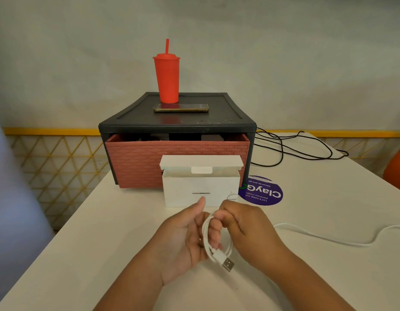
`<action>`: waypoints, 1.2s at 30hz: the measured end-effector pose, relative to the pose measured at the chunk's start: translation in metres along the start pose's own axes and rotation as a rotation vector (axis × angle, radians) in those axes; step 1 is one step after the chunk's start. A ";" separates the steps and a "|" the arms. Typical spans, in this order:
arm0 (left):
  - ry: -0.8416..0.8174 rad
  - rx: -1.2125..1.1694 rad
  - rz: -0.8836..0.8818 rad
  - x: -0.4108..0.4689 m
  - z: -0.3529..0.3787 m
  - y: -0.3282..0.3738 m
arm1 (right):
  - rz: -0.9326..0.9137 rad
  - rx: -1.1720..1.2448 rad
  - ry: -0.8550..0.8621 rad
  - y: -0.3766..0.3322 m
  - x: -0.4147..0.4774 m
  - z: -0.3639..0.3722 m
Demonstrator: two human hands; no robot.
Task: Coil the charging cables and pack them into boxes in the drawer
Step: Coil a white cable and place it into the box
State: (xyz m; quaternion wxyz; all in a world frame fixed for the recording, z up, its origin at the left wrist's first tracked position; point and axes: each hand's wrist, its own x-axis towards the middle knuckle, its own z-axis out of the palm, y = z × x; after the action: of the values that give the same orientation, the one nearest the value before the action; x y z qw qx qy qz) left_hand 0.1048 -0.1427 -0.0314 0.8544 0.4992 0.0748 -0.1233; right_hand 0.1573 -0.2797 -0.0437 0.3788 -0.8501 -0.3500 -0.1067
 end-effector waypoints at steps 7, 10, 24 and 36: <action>-0.047 -0.159 -0.081 -0.005 0.002 0.002 | -0.101 0.096 0.009 -0.004 -0.001 0.004; -0.036 -0.212 -0.025 -0.007 0.005 0.002 | -0.069 0.096 0.057 0.000 -0.001 0.002; 0.048 -0.406 0.362 -0.004 -0.007 0.010 | 0.002 -0.129 -0.262 -0.005 -0.006 0.006; 0.163 0.443 0.593 0.004 -0.002 -0.008 | 0.018 -0.294 -0.504 -0.019 -0.009 0.005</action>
State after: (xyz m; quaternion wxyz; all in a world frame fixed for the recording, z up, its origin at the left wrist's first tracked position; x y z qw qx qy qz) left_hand 0.1067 -0.1453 -0.0406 0.7155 0.6801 -0.0340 0.1562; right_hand 0.1377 -0.2718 -0.0406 0.1534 -0.8987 -0.4061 0.0618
